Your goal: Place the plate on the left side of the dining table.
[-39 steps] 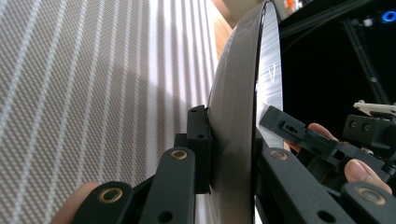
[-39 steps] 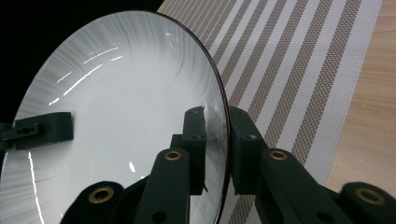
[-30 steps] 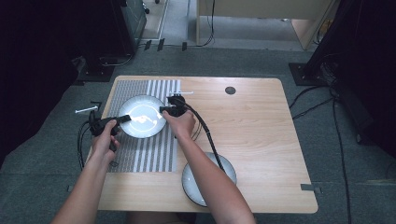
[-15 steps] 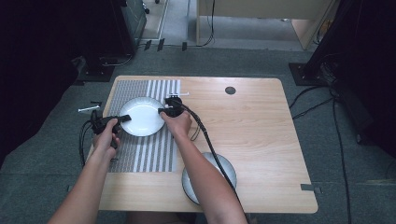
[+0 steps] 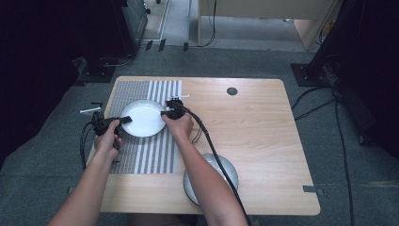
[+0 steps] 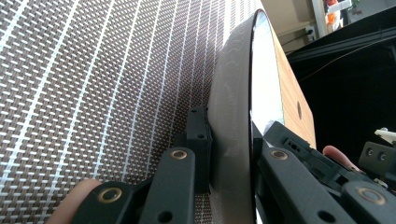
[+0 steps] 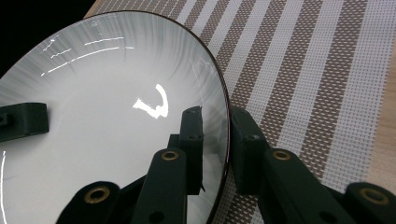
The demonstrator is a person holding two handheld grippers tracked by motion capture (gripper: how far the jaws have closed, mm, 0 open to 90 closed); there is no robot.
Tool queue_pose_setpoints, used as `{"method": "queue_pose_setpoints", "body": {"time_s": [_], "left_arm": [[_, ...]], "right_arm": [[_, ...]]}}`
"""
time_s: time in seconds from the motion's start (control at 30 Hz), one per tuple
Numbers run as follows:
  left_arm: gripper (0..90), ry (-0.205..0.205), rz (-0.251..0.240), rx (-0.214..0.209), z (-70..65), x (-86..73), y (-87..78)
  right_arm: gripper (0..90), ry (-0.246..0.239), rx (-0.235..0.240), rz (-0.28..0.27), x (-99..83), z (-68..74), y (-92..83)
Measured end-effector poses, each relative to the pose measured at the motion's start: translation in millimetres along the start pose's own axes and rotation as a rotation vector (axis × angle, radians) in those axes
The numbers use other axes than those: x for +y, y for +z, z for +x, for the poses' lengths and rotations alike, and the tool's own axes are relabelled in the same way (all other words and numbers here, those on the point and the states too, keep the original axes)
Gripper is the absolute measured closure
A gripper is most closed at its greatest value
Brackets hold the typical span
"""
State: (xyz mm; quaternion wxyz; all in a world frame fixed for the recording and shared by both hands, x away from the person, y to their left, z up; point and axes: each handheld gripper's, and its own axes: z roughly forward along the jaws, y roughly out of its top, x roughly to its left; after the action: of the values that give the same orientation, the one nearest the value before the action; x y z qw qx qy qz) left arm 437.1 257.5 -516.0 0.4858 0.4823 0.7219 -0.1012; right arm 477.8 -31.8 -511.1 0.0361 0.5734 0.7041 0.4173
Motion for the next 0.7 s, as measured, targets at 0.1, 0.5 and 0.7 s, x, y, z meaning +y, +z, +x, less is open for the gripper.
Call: {"method": "queue_pose_setpoints", "body": {"time_s": [0.1, 0.5, 0.7], "left_arm": [[79.4, 0.012, -0.007, 0.027, -1.9, -0.5, 0.2], [64.4, 0.143, -0.112, 0.200, -14.0, -1.3, -11.8], [72.4, 0.257, -0.156, 0.259, -26.2, -3.5, -24.8]], "right_arm": [[79.9, 0.015, 0.015, 0.000, 0.1, -2.0, -0.5], [85.2, 0.073, 0.016, -0.014, 1.7, 2.2, -1.7], [82.7, 0.069, 0.013, -0.024, -0.1, 2.6, -1.3]]}}
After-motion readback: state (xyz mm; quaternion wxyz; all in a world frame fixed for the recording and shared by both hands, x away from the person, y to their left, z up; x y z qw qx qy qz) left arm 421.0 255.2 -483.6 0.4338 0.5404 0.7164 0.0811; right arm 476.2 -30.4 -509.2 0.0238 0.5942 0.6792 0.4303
